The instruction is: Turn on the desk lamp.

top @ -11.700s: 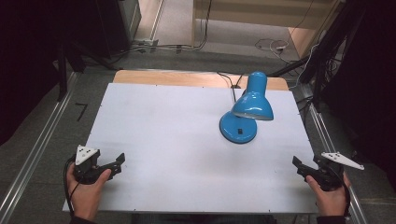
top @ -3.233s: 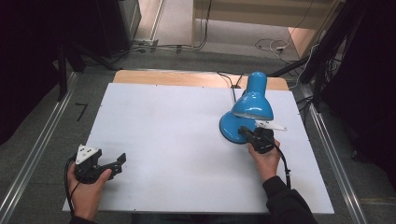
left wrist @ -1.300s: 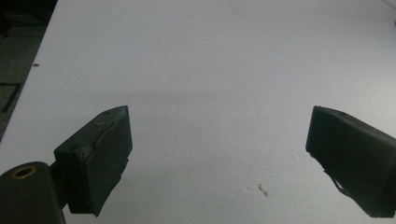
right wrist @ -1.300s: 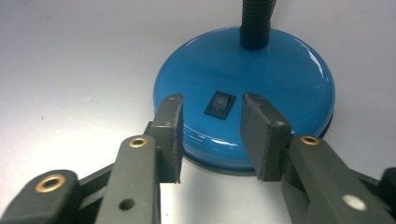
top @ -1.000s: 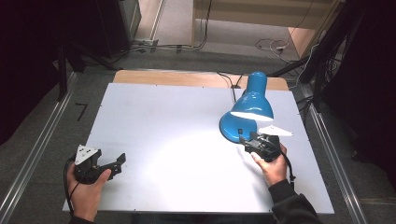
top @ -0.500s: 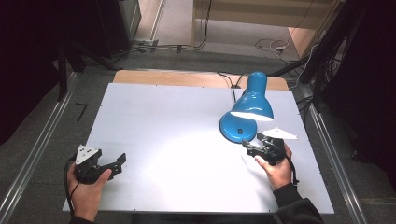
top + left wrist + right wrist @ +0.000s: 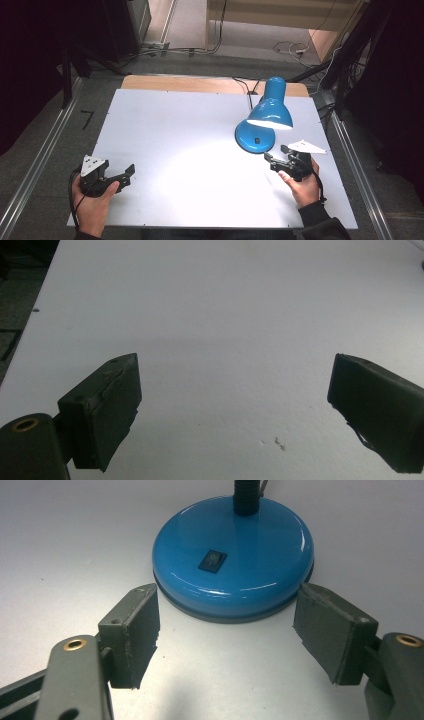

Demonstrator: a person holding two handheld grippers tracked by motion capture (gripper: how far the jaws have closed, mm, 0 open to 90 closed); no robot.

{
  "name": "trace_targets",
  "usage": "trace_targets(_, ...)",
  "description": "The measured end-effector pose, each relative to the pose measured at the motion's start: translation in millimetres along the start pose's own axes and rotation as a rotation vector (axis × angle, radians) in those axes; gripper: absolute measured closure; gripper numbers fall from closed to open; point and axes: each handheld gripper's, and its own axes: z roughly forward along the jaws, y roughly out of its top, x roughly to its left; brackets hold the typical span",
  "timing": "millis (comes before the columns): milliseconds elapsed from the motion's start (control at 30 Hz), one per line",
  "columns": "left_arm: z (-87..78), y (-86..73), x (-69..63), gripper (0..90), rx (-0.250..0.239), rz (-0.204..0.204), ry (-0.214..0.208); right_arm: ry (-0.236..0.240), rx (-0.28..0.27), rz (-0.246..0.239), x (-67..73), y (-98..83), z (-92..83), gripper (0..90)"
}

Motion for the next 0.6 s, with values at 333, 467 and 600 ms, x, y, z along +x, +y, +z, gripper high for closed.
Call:
trace_targets(333,0.0,-0.1,-0.1,7.4,-0.001,0.000,-0.001,-0.007,0.008,-0.005,-5.2,-5.6,-9.8,23.7)
trace_targets(467,0.0,-0.1,-0.1,7.4,-0.001,0.000,-0.001,-0.010,0.009,-0.012,-7.3,-8.5,-13.8,23.1)
trace_targets(600,-0.2,-0.1,0.0,7.4,-0.002,0.000,-0.003,-0.016,0.013,-0.014,-10.4,-11.4,-18.7,22.7)
